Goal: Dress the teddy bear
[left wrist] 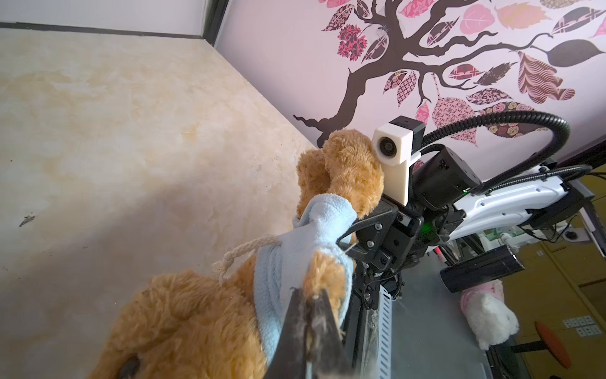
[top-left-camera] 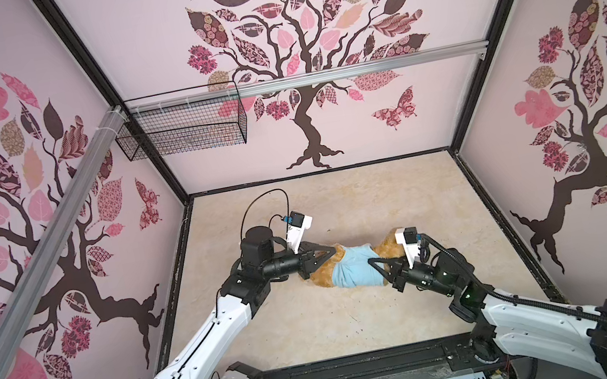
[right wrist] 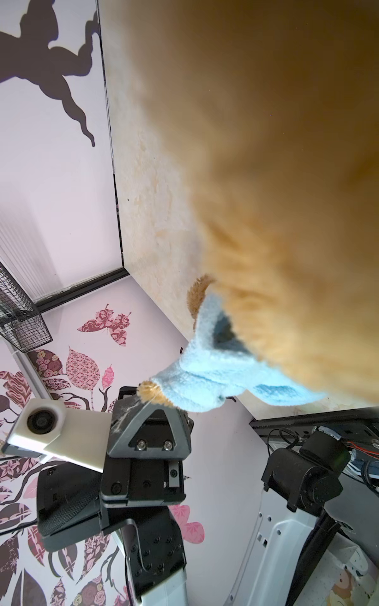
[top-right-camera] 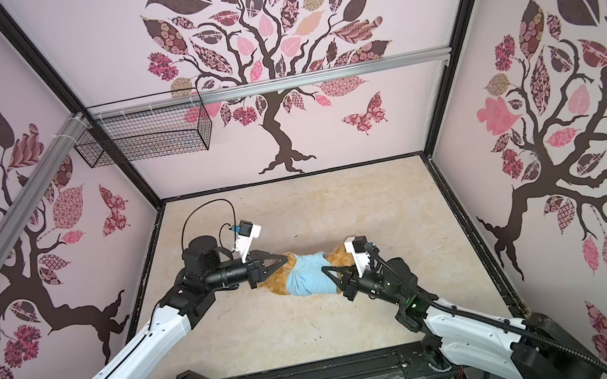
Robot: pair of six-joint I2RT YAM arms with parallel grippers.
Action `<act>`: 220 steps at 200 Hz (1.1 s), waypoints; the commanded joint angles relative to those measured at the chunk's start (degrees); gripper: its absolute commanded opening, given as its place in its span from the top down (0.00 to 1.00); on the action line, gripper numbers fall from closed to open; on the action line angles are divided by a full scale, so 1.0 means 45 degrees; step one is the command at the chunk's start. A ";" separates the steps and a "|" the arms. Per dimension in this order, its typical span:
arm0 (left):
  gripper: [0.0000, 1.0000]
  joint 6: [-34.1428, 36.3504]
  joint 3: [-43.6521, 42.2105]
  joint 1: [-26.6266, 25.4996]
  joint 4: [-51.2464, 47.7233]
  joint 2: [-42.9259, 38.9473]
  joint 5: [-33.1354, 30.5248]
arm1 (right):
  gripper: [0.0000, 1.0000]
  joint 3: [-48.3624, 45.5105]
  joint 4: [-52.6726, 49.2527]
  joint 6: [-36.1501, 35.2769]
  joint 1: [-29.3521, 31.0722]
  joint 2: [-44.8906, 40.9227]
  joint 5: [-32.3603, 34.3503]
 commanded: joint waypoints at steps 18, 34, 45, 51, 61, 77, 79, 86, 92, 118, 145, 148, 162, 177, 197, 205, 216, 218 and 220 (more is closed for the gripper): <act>1.00 0.2219 0.0127 -0.0034 -0.0889 -0.0546 -0.0467 | 1.00 0.0072 -0.0404 -0.0265 -0.0370 0.0762 0.0552; 0.81 0.4880 0.0810 -0.0904 -0.3300 -0.0529 -0.1311 | 1.00 0.0443 -0.0523 -0.0810 -0.0364 0.1103 -0.0404; 0.71 0.5785 0.1122 -0.1192 -0.4018 -0.0435 -0.1706 | 1.00 0.0589 -0.0580 -0.1168 -0.0367 0.1245 -0.0973; 0.68 0.6098 0.1281 -0.1271 -0.4302 -0.0356 -0.1960 | 1.00 0.0619 -0.0577 -0.1360 -0.0362 0.1292 -0.1240; 0.64 0.6711 0.1615 -0.1389 -0.4814 -0.0225 -0.2295 | 1.00 0.0659 -0.0633 -0.1644 -0.0367 0.1329 -0.1540; 0.59 0.7573 0.2111 -0.1671 -0.5505 0.0018 -0.3095 | 1.00 0.0752 -0.0858 -0.2050 -0.0345 0.1354 -0.1959; 0.59 0.7664 0.2177 -0.1710 -0.5591 0.0065 -0.3173 | 1.00 0.0776 -0.0904 -0.2099 -0.0354 0.1354 -0.1998; 0.57 0.7960 0.2382 -0.1849 -0.5819 0.0180 -0.3407 | 1.00 0.0836 -0.1063 -0.2191 -0.0350 0.1354 -0.2094; 0.57 0.8112 0.2536 -0.1958 -0.5951 0.0336 -0.3515 | 1.00 0.0839 -0.1111 -0.2266 -0.0356 0.1354 -0.2161; 0.57 0.8583 0.3253 -0.2657 -0.6505 0.1068 -0.3925 | 1.00 0.0862 -0.1138 -0.2279 -0.0347 0.1392 -0.2254; 0.59 0.8858 0.3809 -0.3237 -0.6750 0.1807 -0.4419 | 1.00 0.0859 -0.1069 -0.2220 -0.0356 0.1451 -0.2324; 0.59 0.8842 0.3840 -0.3251 -0.6761 0.1869 -0.4475 | 1.00 0.0858 -0.1084 -0.2205 -0.0355 0.1451 -0.2341; 0.63 0.8811 0.3975 -0.3272 -0.6784 0.2123 -0.4615 | 1.00 0.0839 -0.1044 -0.2200 -0.0340 0.1432 -0.2363; 0.68 0.8810 0.3995 -0.3277 -0.6858 0.2251 -0.4653 | 1.00 0.0801 -0.1052 -0.2225 -0.0332 0.1393 -0.2363; 0.71 0.8791 0.3901 -0.3273 -0.6888 0.2313 -0.4526 | 1.00 0.0756 -0.1060 -0.2226 -0.0332 0.1354 -0.2304; 0.71 0.8801 0.3826 -0.3273 -0.6863 0.2345 -0.4519 | 1.00 0.0743 -0.1013 -0.2201 -0.0325 0.1370 -0.2304; 0.67 0.8772 0.3777 -0.3272 -0.6800 0.2390 -0.4653 | 1.00 0.0759 -0.0972 -0.2183 -0.0334 0.1390 -0.2331; 0.66 0.8750 0.3746 -0.3282 -0.6764 0.2401 -0.4714 | 1.00 0.0778 -0.0957 -0.2181 -0.0337 0.1392 -0.2340; 0.65 0.8730 0.3729 -0.3275 -0.6755 0.2404 -0.4759 | 1.00 0.0788 -0.0953 -0.2181 -0.0337 0.1393 -0.2357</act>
